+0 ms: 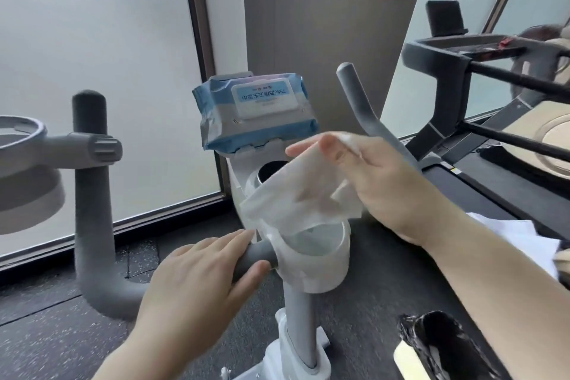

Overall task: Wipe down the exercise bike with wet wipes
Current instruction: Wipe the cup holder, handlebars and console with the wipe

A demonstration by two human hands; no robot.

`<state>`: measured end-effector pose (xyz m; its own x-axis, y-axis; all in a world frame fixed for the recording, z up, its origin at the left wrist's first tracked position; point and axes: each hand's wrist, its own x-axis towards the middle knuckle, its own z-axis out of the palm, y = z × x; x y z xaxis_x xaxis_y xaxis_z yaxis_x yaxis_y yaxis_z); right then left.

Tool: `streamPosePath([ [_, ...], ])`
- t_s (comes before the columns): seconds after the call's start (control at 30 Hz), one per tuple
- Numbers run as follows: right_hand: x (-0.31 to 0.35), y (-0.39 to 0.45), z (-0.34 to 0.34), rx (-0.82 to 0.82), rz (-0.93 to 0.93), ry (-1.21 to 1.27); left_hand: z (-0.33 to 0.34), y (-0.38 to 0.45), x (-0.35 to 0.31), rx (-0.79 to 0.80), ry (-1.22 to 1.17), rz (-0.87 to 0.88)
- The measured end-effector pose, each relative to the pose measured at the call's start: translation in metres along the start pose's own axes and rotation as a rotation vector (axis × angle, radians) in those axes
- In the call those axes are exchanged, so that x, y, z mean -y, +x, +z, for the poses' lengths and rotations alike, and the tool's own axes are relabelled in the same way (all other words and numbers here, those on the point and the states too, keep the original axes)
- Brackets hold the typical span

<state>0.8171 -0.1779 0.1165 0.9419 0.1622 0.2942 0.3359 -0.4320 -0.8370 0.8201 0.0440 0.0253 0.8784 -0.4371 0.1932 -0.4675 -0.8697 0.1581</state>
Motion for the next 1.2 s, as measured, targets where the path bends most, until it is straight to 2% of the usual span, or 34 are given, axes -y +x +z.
streamPosePath([
  [0.13,-0.013,0.039,-0.012,0.041,0.208,0.045,0.002,0.001,0.001,0.009,-0.111,-0.011],
  [0.2,-0.029,0.046,-0.008,0.07,0.251,-0.104,-0.004,0.005,0.003,0.017,-0.365,-0.082],
  [0.27,-0.043,0.046,0.0,0.063,0.231,-0.327,-0.013,0.014,0.0,-0.065,-0.685,-0.134],
  [0.33,-0.052,0.043,0.007,0.034,0.188,-0.413,-0.019,0.027,-0.012,-0.158,-0.768,-0.095],
  [0.47,-0.045,0.038,0.017,-0.086,0.03,-0.445,-0.021,0.058,-0.041,-0.15,-0.638,0.014],
  [0.57,-0.042,0.017,0.034,-0.202,-0.06,-0.637,-0.017,0.074,-0.038,-0.226,-0.545,0.009],
  [0.67,-0.05,-0.016,0.052,-0.207,-0.058,-0.68,-0.014,0.073,-0.024,-0.263,-0.472,-0.007],
  [0.77,-0.064,-0.049,0.055,-0.169,-0.175,-0.7,-0.011,0.061,-0.007,-0.272,-0.498,-0.07],
  [0.87,-0.075,-0.058,0.065,-0.159,-0.107,-0.871,-0.005,0.044,0.0,-0.239,-0.512,-0.11],
  [0.93,-0.076,-0.046,0.085,-0.206,-0.02,-0.937,0.005,0.038,-0.004,-0.195,-0.505,-0.113],
  [1.0,-0.073,-0.035,0.106,-0.28,-0.02,-0.938,0.013,0.038,-0.008,-0.203,-0.46,-0.082],
  [1.13,-0.08,-0.058,0.105,-0.349,-0.367,-0.853,0.012,0.041,-0.008,-0.171,-0.47,-0.001],
  [1.2,-0.09,-0.071,0.082,-0.416,-0.412,-0.735,0.013,0.038,-0.007,-0.164,-0.382,0.044],
])
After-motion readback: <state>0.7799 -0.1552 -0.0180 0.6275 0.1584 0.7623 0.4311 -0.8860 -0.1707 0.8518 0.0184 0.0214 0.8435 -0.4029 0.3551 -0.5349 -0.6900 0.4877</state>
